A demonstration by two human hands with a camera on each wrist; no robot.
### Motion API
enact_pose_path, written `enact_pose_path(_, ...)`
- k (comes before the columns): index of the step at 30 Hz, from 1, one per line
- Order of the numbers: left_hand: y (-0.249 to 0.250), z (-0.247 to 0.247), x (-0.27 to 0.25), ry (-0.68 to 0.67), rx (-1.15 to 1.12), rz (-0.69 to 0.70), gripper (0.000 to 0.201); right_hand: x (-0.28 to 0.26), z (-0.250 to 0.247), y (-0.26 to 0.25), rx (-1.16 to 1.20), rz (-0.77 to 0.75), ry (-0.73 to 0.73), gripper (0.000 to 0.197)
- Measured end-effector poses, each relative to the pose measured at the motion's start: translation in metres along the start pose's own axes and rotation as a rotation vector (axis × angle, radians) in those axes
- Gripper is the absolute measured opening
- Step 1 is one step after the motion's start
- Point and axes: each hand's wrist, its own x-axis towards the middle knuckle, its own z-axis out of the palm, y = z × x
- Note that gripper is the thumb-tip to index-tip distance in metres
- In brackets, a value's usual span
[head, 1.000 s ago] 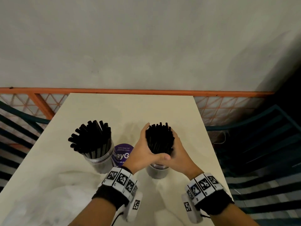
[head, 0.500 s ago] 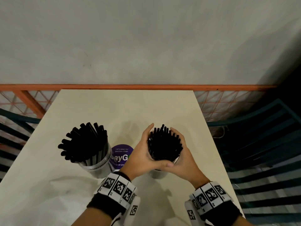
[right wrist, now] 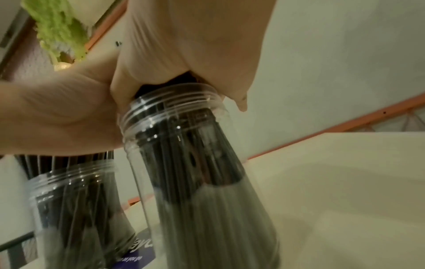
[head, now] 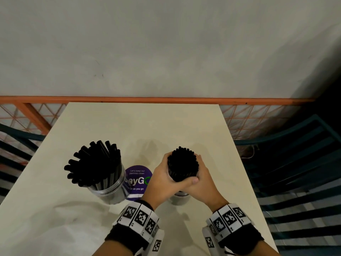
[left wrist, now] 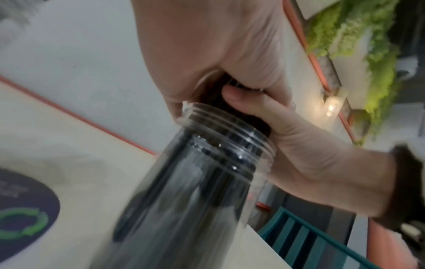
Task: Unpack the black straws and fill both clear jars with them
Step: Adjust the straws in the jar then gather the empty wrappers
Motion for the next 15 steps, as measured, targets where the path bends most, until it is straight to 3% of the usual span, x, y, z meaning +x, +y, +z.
enact_pose_path(8, -0.010, 0.003, 0.002, 0.027, 0.031, -0.044, 0.085, 0.002, 0.002, 0.006, 0.034, 0.031, 0.022, 0.053)
enact_pose_path(12, -0.012, -0.007, -0.002, -0.062, 0.025, -0.022, 0.095, -0.002, 0.002, 0.025, 0.039, -0.002, 0.064, 0.090)
enact_pose_path(15, -0.017, -0.022, -0.016, -0.134, 0.074, -0.023, 0.114, -0.022, 0.002, 0.035, 0.050, -0.010, 0.088, 0.092)
